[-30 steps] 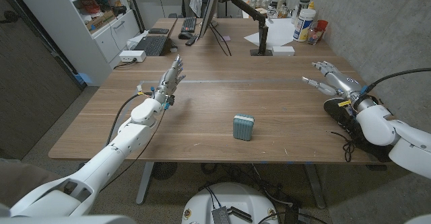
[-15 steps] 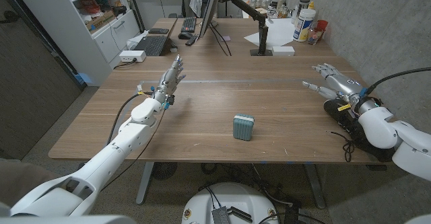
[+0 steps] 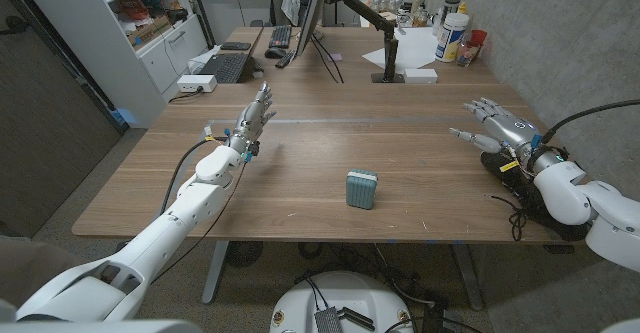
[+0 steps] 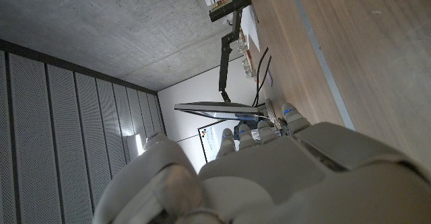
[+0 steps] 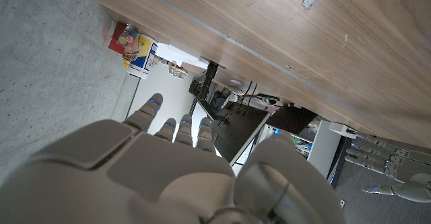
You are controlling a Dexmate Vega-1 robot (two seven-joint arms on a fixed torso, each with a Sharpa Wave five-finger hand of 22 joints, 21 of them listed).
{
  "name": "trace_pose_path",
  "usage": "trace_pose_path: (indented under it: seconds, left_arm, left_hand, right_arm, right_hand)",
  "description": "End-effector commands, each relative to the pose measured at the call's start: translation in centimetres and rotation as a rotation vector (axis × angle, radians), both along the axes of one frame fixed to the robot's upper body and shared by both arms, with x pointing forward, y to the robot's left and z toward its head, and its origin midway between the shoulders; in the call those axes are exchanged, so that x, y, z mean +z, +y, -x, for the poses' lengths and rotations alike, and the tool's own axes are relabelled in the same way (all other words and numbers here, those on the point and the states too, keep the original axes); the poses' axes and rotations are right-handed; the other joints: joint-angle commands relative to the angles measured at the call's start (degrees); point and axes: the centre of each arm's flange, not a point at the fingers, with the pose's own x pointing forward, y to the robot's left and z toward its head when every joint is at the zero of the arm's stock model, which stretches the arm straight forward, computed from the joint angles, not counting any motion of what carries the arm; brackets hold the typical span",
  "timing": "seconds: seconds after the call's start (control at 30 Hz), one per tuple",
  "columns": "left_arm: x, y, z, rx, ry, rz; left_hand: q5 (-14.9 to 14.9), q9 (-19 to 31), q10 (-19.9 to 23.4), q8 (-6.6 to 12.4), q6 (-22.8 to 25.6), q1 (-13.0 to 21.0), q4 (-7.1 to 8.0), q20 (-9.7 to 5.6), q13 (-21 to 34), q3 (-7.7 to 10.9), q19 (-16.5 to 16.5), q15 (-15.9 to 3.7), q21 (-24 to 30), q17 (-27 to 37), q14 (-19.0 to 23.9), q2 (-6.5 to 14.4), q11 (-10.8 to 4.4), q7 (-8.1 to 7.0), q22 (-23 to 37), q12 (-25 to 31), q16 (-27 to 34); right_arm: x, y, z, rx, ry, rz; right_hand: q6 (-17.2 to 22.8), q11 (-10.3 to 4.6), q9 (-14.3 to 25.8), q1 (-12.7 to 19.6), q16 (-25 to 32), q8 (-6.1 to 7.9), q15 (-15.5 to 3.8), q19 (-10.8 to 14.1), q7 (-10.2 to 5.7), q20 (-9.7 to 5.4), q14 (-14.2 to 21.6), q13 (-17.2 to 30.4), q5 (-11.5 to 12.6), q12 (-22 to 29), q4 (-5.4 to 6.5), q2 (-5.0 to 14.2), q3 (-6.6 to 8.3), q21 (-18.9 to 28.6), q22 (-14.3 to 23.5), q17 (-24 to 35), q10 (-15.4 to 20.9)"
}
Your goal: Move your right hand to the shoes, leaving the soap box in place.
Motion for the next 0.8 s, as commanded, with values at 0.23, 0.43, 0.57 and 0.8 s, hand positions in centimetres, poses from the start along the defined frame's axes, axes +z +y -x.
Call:
trace_pose_path:
  seconds: [0.23,0.43,0.57,0.8]
  left_arm:
    - [-0.2,-0.7,-0.5,-0.011,0.017,0.002]
    - [-0.2,-1.0,-0.5,-0.012,0.017,-0.004]
    - [0.0,-1.1,-0.5,-0.009,0.016,-0.008]
    - [0.2,-1.2,-0.5,-0.008,0.013,-0.015]
  left_hand:
    - [-0.2,0.2,-0.2,0.42,0.4,0.2,-0.34,-0.30,0.2,-0.07,0.1,0.05,0.1,0.3,-0.7,0.3,0.24,-0.02,0.2,0.4,0.2]
    - [-0.2,0.2,-0.3,0.44,0.5,0.2,-0.35,-0.34,0.2,-0.07,0.1,0.04,0.1,0.3,-0.7,0.3,0.31,-0.03,0.2,0.3,0.2]
    - [-0.2,0.2,-0.3,0.43,0.5,0.2,-0.36,-0.34,0.2,-0.07,0.1,0.00,0.1,0.3,-0.7,0.3,0.18,-0.01,0.2,0.3,0.2]
    - [-0.2,0.2,-0.3,0.45,0.5,0.2,-0.38,-0.35,0.2,-0.07,0.1,0.04,0.1,0.3,-0.7,0.3,0.16,0.04,0.2,0.3,0.2]
  right_arm:
    - [-0.6,-1.6,0.5,-0.073,0.007,0.039]
    - [-0.9,-2.3,0.7,-0.084,0.016,0.021]
    - [-1.1,-2.6,0.7,-0.091,0.021,0.012]
    - [-1.6,-3.4,1.0,-0.108,0.030,-0.005]
  right_hand:
    - [0.4,-0.25,0.2,0.6,0.3,0.14,-1.68,0.7,0.13,-0.09,0.2,0.1,-0.1,0.2,-0.36,0.18,-0.22,0.4,0.1,0.1,0.0]
    - [0.4,-0.25,0.2,0.6,0.3,0.12,-1.63,0.8,0.20,-0.05,0.2,0.1,-0.2,0.2,-0.41,0.20,-0.21,0.4,0.1,0.1,-0.1]
    - [0.4,-0.23,0.2,0.7,0.3,0.08,-1.60,0.8,0.25,-0.03,0.3,0.1,-0.2,0.3,-0.44,0.20,-0.21,0.4,0.1,0.1,0.2]
    - [0.2,-0.10,0.2,0.7,0.3,-0.04,-1.56,0.9,0.22,0.03,0.3,0.1,-0.2,0.1,-0.49,0.21,-0.21,0.4,0.1,0.1,-0.1]
